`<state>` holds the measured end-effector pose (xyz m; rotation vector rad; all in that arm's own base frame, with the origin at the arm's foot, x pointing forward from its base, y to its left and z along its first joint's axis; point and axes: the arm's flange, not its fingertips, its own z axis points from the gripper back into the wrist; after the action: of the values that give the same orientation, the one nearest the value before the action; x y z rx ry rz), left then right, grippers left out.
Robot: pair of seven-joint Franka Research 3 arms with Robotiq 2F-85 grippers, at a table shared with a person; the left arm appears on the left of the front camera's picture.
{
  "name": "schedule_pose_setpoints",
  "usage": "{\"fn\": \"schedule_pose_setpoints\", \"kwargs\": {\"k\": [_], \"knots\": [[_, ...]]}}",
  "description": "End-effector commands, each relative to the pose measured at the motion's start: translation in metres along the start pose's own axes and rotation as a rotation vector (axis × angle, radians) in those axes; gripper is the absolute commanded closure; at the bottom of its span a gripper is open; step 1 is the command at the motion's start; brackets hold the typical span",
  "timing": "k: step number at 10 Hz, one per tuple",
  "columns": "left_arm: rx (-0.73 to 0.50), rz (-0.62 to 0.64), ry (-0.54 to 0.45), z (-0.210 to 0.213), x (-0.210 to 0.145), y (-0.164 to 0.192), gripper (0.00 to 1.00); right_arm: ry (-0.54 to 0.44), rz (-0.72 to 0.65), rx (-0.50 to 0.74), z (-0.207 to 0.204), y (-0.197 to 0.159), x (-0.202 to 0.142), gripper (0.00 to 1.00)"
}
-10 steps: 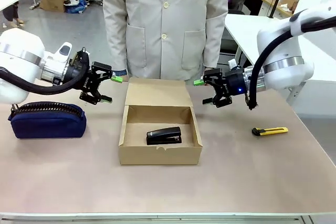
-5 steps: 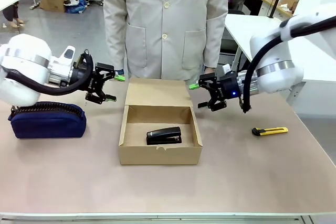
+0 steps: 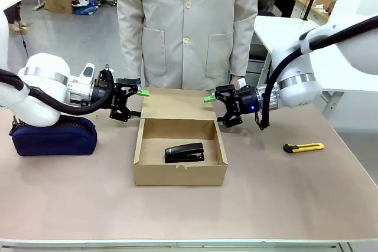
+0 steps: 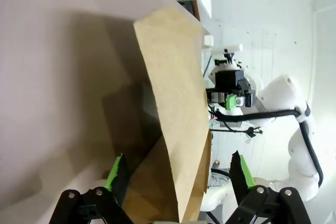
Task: Pack the item into the box.
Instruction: Close the Mailer Box.
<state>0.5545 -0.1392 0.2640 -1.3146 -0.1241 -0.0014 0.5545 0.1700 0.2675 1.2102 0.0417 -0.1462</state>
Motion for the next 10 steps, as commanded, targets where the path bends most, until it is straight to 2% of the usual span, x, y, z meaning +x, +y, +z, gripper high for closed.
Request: {"fn": "schedule_pose_setpoints", "kwargs": {"k": [1,4,5,6,7,8,9,10], "knots": [[-0.066,-0.051,0.020,-0.0026,0.0001,0.0035,0.00,0.022,0.027,0.058,-0.0015,0.0000,0.0066,0.00],[-0.091,-0.077,0.052,-0.0064,-0.0031,0.0059,0.00,0.027,0.023,0.068,-0.0031,-0.0039,0.0058,0.00],[-0.090,-0.069,0.061,-0.0068,-0.0040,0.0062,0.20,0.035,0.017,0.061,-0.0034,-0.0041,0.0056,0.13],[-0.094,-0.076,0.064,-0.0064,-0.0051,0.0057,0.20,0.038,0.019,0.056,-0.0034,-0.0039,0.0051,0.12],[-0.101,-0.082,0.065,-0.0061,-0.0055,0.0052,0.40,0.040,0.026,0.058,-0.0034,-0.0038,0.0046,0.25],[-0.104,-0.081,0.065,-0.0058,-0.0057,0.0054,0.25,0.047,0.022,0.062,-0.0036,-0.0043,0.0046,0.30],[-0.106,-0.082,0.067,-0.0056,-0.0053,0.0059,0.60,0.044,0.026,0.075,-0.0041,-0.0048,0.0042,0.43],[-0.111,-0.082,0.068,-0.0062,-0.0054,0.0057,0.60,0.048,0.033,0.070,-0.0043,-0.0051,0.0032,0.43]]}}
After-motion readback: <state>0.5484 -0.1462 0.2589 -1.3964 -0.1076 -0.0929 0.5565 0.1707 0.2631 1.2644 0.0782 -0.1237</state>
